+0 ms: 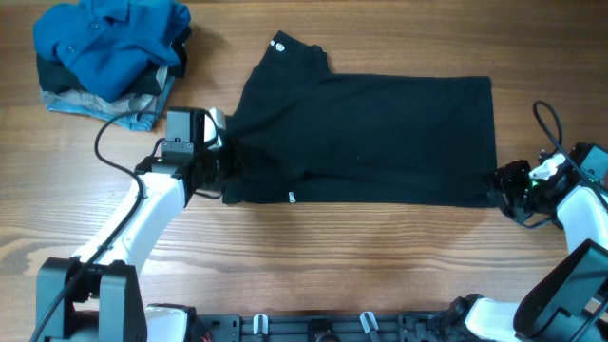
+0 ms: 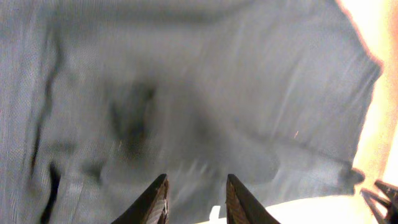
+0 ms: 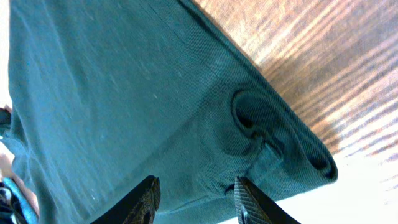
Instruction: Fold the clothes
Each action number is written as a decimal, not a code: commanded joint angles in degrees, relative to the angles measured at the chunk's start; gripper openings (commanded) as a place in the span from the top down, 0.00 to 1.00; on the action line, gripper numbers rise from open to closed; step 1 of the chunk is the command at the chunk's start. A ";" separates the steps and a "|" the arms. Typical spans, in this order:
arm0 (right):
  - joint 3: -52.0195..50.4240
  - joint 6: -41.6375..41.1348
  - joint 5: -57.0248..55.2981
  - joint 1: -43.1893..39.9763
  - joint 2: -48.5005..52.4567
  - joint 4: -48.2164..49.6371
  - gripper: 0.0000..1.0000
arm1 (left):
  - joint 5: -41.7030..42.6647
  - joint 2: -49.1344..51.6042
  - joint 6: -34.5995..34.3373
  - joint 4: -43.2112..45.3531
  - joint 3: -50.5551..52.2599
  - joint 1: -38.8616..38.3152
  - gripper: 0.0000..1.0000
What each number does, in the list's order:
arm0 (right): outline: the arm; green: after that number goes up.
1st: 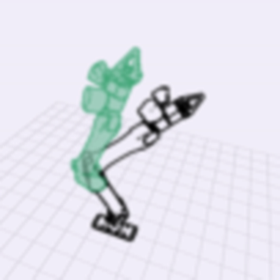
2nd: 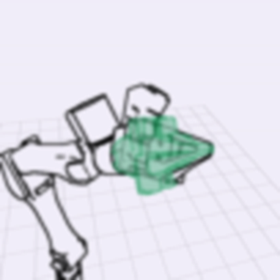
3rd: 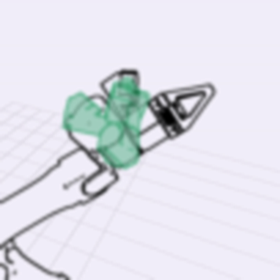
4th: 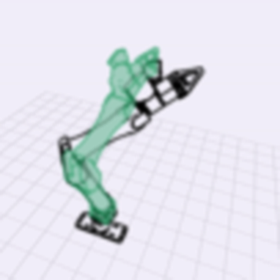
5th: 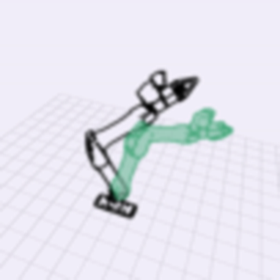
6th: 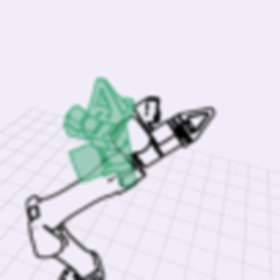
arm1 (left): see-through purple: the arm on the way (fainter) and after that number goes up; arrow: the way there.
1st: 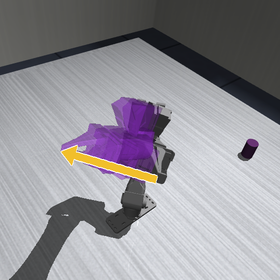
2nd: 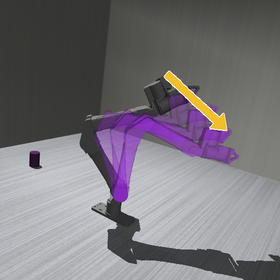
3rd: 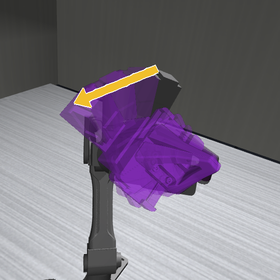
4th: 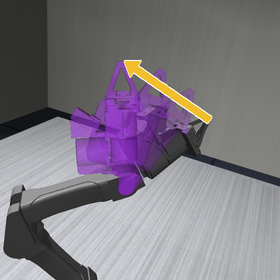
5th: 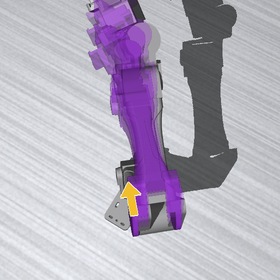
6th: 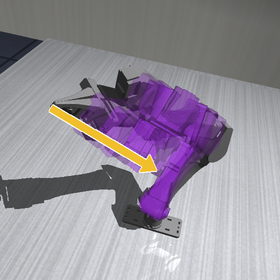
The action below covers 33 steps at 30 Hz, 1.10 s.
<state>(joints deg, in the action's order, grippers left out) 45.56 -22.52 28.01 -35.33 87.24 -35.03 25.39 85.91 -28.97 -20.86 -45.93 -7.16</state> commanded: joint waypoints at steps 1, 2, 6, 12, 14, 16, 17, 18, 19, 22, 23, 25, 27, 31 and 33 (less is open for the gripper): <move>0.92 1.57 -2.95 0.17 0.42 -1.95 0.53 | -1.03 -0.76 5.01 -6.45 -0.59 -0.68 0.81; 0.92 1.57 -3.65 0.17 0.42 -2.38 0.53 | -2.51 -0.70 5.01 -7.96 -0.57 -0.98 0.83; 0.92 1.64 -4.26 0.17 0.42 -2.97 0.53 | -3.85 -0.17 5.01 -9.55 -0.57 -2.60 0.90; 0.92 1.60 -4.26 0.17 0.42 -2.84 0.59 | -7.04 3.06 4.98 -5.62 -0.57 -6.43 0.93; 0.92 1.55 -4.26 0.17 0.42 -2.73 0.60 | -8.33 4.76 4.98 -4.76 -0.57 -7.41 0.93; 0.92 1.55 -4.26 0.17 0.42 -2.67 0.59 | -8.61 7.26 5.01 -4.13 -0.57 -8.09 0.93; 0.92 1.51 -4.26 0.17 0.42 -2.64 0.60 | -8.87 8.20 5.01 -3.89 -0.57 -8.17 0.94; 0.92 1.53 -4.24 0.17 0.42 -2.56 0.60 | -9.03 9.05 5.01 -3.43 -0.57 -8.17 0.93; 0.92 1.55 -4.24 0.17 0.42 -2.51 0.60 | -9.03 9.79 5.01 -2.64 -0.57 -8.15 0.94; 0.92 1.51 -4.22 0.17 0.42 -2.01 0.60 | -9.44 10.38 4.72 4.81 -0.61 -8.00 0.96; 0.92 1.46 -4.22 0.17 0.42 -2.01 0.60 | -9.44 10.12 4.44 6.62 -0.66 -7.98 0.96; 0.92 1.49 -4.22 0.17 0.42 -2.01 0.60 | -9.49 9.68 4.33 10.69 -1.25 -7.93 0.95; 0.92 1.46 -4.20 0.17 0.42 -2.10 0.61 | -10.10 9.60 4.35 12.81 -3.32 -7.91 0.95; 0.92 1.46 -4.20 0.17 0.42 -2.08 0.64 | -10.03 8.94 4.63 11.41 -10.71 -7.41 0.96; 0.92 1.51 -4.20 0.17 0.42 -2.10 0.64 | -10.03 8.37 4.61 9.90 -14.03 -7.41 0.95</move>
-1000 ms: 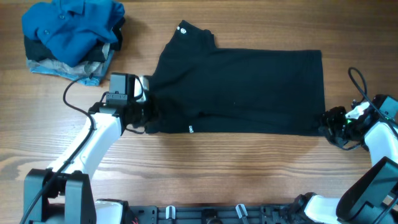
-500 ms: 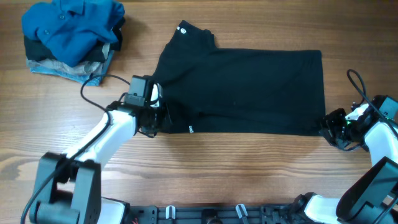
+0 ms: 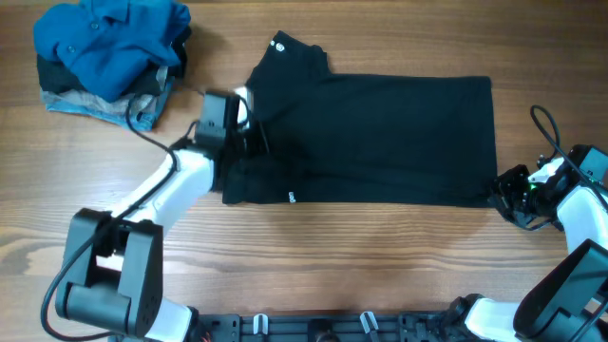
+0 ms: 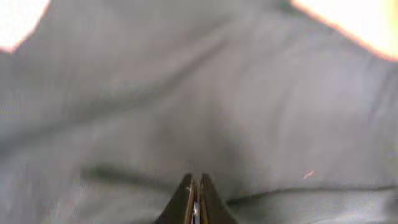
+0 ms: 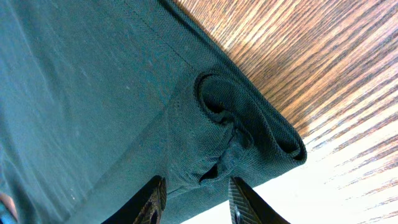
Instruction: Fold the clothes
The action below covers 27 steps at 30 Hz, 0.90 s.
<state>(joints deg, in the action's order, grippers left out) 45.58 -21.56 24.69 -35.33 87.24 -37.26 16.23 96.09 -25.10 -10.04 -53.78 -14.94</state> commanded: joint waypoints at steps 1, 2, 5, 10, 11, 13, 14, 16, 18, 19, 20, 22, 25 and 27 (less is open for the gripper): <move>0.90 0.52 -0.87 0.17 0.42 0.11 0.64 | -0.87 -2.14 0.74 -2.82 -7.89 0.35 0.95; 0.90 0.55 -0.87 0.17 0.42 0.07 0.64 | -0.85 -2.38 0.85 -4.83 -8.98 0.24 0.94; 0.90 0.59 -0.90 0.17 0.42 -0.48 0.63 | 0.96 -2.58 1.38 -10.73 -9.88 -0.24 0.91; 0.90 1.01 -0.90 0.17 0.42 -0.09 0.67 | -3.06 -2.19 6.99 -22.93 -9.88 -3.17 0.92; 0.92 1.29 -0.79 0.17 0.42 0.31 0.71 | -4.13 -2.16 6.99 -23.78 -9.86 -3.61 0.92; 1.11 5.20 1.99 0.17 0.39 0.72 0.82 | -6.14 -1.97 6.97 -25.07 -9.88 -4.15 0.92; 1.44 6.47 2.03 0.17 0.39 -0.20 0.87 | -6.97 -1.77 6.93 -25.55 -9.86 -4.20 0.92; 2.27 5.57 -0.31 0.17 0.39 -2.89 0.85 | -8.11 -1.09 6.91 -26.60 -9.86 -4.17 0.92; 2.89 4.87 -1.79 0.17 0.39 -4.55 0.80 | -8.66 -0.04 6.91 -27.61 -9.79 -4.17 0.92; 2.91 4.87 -1.77 0.17 0.39 -5.01 0.75 | -8.63 0.66 6.88 -27.78 -9.66 -4.17 0.93; 2.91 4.83 -1.77 0.17 0.39 -5.42 0.69 | -8.61 1.31 6.75 -27.76 -9.40 -4.17 0.93; 2.89 4.28 -1.77 0.20 0.42 -6.56 0.60 | -8.63 2.89 6.69 -27.71 -9.01 -4.17 0.93; 2.89 2.56 -3.34 0.17 0.42 -6.91 0.52 | -8.59 5.29 6.69 -27.71 -9.01 -4.20 0.91; 2.82 -0.59 -6.64 0.17 0.42 -6.97 0.48 | -8.59 6.47 6.69 -27.71 -9.01 -4.24 0.91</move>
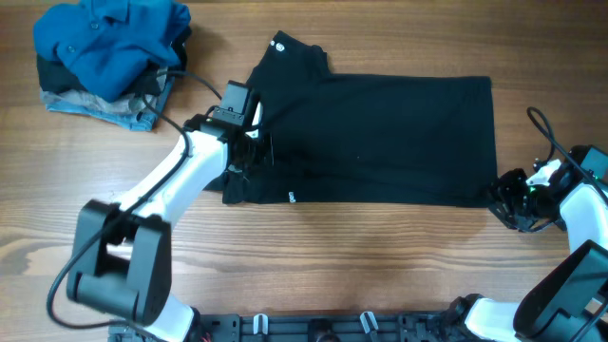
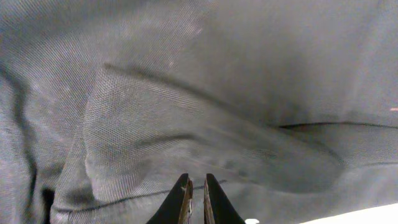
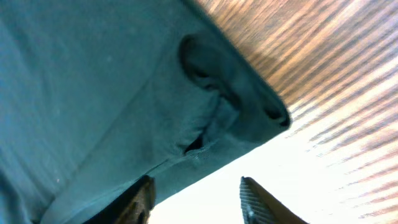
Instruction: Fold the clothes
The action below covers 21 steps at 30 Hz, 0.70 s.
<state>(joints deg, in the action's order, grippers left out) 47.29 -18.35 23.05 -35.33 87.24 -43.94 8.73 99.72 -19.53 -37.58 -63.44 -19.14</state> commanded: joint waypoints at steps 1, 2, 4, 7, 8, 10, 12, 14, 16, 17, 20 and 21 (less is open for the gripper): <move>0.96 -5.60 -6.45 0.17 0.42 -0.28 0.48 | -1.09 3.50 1.11 -0.20 0.66 -0.04 0.90; 0.85 -6.54 -6.99 0.17 0.46 -0.09 0.48 | -1.14 4.24 1.14 -0.20 0.66 -0.04 0.90; 0.81 -6.54 -6.29 0.20 0.68 1.05 0.48 | -1.14 5.33 1.14 -0.17 0.66 -0.04 0.89; 0.81 -6.47 -5.86 0.20 0.79 2.62 0.48 | -1.16 5.75 1.14 -0.07 0.66 -0.04 0.89; 0.79 -6.47 -5.31 0.20 0.85 3.23 0.48 | -1.16 5.77 1.14 0.02 0.66 -0.04 0.88; 0.79 -6.45 -3.28 0.20 1.09 5.14 0.55 | -1.18 5.77 1.14 0.33 0.66 -0.04 0.87; 0.79 -6.49 -1.38 0.24 1.44 6.69 0.60 | -1.40 5.77 1.14 0.59 0.66 -0.04 0.86; 0.63 -6.99 -1.11 0.37 1.95 6.69 0.61 | -1.79 5.77 1.14 0.66 0.66 -0.04 0.86; -0.31 -7.43 -1.16 0.61 2.47 7.10 0.61 | -2.03 5.77 1.14 0.63 0.66 -0.04 0.86; -1.20 -7.91 -1.14 0.74 2.89 8.22 0.61 | -2.03 5.77 1.14 0.66 0.66 -0.04 0.86; -2.71 -8.66 -1.11 1.01 4.37 11.15 0.61 | -2.03 5.77 1.14 0.68 0.66 -0.04 0.86; -2.80 -8.66 -1.11 1.01 4.92 11.56 0.61 | -2.03 5.77 1.14 0.66 0.66 -0.04 0.86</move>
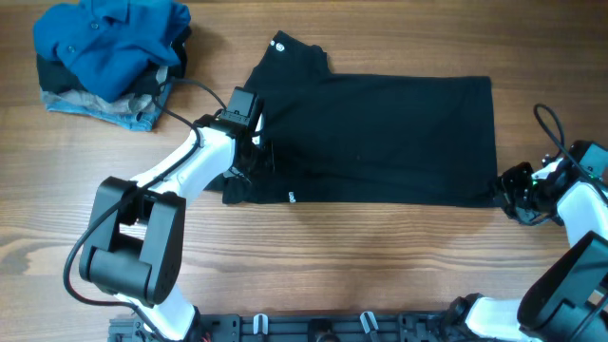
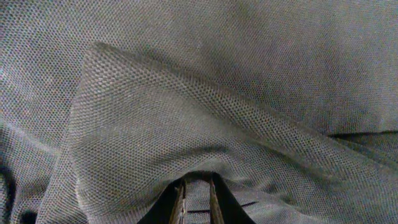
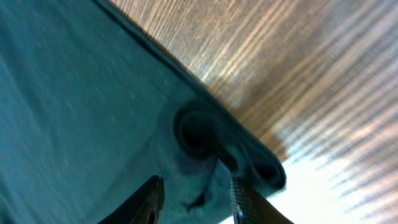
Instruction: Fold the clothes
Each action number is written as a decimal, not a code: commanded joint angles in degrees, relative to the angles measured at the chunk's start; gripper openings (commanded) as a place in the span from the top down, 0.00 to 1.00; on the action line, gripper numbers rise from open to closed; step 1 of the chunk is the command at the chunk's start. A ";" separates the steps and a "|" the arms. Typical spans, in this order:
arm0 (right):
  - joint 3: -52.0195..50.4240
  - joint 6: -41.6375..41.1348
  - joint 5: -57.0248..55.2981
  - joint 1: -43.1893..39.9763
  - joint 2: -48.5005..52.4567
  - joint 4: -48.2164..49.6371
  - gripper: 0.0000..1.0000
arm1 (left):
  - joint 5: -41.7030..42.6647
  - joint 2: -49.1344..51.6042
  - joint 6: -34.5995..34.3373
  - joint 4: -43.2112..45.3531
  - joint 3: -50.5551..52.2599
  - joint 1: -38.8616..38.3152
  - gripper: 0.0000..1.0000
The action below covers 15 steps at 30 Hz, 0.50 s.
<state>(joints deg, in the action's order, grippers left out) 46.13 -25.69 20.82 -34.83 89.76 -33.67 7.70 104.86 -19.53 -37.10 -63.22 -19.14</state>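
Observation:
A black garment (image 1: 380,133) lies spread flat across the middle of the table. My left gripper (image 1: 256,152) sits on its left edge. In the left wrist view the gripper (image 2: 197,198) is shut on a raised ridge of the black mesh cloth (image 2: 186,112), which humps over the fingertips. My right gripper (image 1: 505,188) is at the garment's near right corner. In the right wrist view it (image 3: 196,196) stands open, its fingers either side of the rolled corner hem (image 3: 205,140).
A pile of clothes with a blue shirt (image 1: 109,43) on top sits at the far left corner of the wooden table (image 1: 380,256). The left arm's cable runs past that pile. Bare wood (image 3: 280,62) shows beyond the garment's right edge.
My left gripper has closed in on the cloth, and a ridge of fabric now sits pinched between its fingers. The right gripper has shifted slightly at the corner and is still open.
At first my left gripper was open at the garment's near left edge. It then appeared shut, farther up that edge. Later it was nearly shut over a fold, and now it pinches that fold. My right gripper stayed open at the near right corner throughout.

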 commanded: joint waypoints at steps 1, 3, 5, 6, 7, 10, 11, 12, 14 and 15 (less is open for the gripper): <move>-1.64 -1.31 1.20 0.48 2.82 1.68 0.62 | -1.01 0.63 1.14 0.17 0.44 -0.04 0.86; -1.62 -1.31 2.16 0.48 3.06 1.81 0.71 | -1.01 0.63 1.14 0.20 0.44 -0.04 0.86; -1.57 -1.31 4.66 0.48 3.04 2.73 0.91 | -1.01 0.63 1.14 0.20 0.44 -0.04 0.86; -1.57 -1.53 8.04 0.48 3.04 4.11 0.96 | -1.03 0.63 1.14 0.20 0.44 -0.04 0.86; -1.57 -1.97 9.64 0.48 3.04 5.05 0.96 | -1.22 0.63 1.11 0.20 0.44 -0.04 0.86; -1.57 -6.95 10.36 0.48 3.04 7.37 0.96 | -1.42 0.63 1.14 0.24 0.44 -0.04 0.86; -1.57 -7.96 10.34 0.48 3.04 8.00 0.95 | -1.44 0.63 1.14 0.26 0.44 -0.02 0.86; -1.57 -8.59 10.25 0.48 3.04 8.55 0.95 | -1.44 0.63 1.14 0.26 0.44 -0.04 0.86; -1.57 -10.34 9.42 0.48 3.04 10.01 0.95 | -1.44 0.63 1.14 0.31 0.44 -0.04 0.86; -1.57 -11.04 8.96 0.48 3.04 10.78 0.95 | -1.44 0.63 1.14 0.42 0.44 -0.04 0.86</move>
<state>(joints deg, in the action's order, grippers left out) 44.99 -32.25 28.77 -34.63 92.12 -24.45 7.27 104.86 -19.53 -37.08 -63.22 -19.14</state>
